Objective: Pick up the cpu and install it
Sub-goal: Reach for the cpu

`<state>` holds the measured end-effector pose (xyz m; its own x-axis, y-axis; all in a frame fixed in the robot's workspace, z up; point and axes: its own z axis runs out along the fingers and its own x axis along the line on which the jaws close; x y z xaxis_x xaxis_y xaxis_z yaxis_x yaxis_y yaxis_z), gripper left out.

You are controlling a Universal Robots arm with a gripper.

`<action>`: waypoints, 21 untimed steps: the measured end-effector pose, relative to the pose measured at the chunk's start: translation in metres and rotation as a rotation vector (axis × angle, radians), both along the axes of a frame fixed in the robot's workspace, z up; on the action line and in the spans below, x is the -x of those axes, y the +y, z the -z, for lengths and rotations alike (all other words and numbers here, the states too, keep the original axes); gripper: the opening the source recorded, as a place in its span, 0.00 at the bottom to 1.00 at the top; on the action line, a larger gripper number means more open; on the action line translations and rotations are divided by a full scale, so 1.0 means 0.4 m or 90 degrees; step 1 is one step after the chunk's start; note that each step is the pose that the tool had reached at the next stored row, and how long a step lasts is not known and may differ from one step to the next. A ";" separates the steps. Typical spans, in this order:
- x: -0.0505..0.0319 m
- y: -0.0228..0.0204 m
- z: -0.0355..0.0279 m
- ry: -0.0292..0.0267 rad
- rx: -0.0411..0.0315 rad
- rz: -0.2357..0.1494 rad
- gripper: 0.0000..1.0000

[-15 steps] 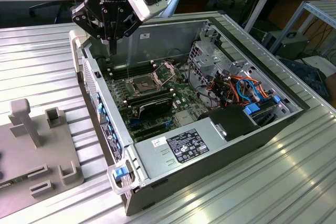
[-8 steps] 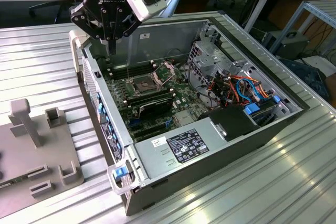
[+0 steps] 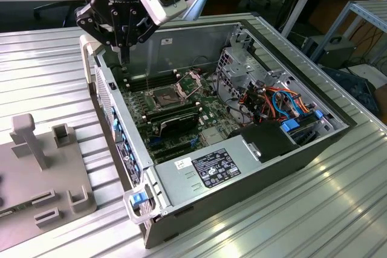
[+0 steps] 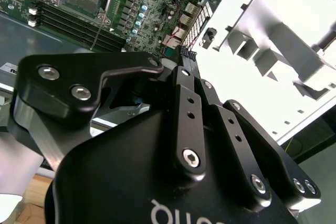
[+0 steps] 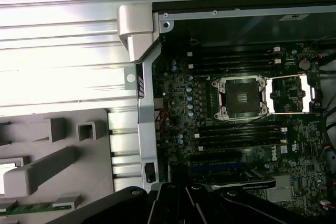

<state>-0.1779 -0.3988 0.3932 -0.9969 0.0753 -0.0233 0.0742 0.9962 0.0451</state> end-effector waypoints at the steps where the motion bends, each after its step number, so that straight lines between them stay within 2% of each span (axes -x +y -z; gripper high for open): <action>1: 0.000 0.000 0.000 0.0000 0.0000 0.000 0.11; 21: 0.016 0.000 0.000 0.0000 0.0000 0.000 0.11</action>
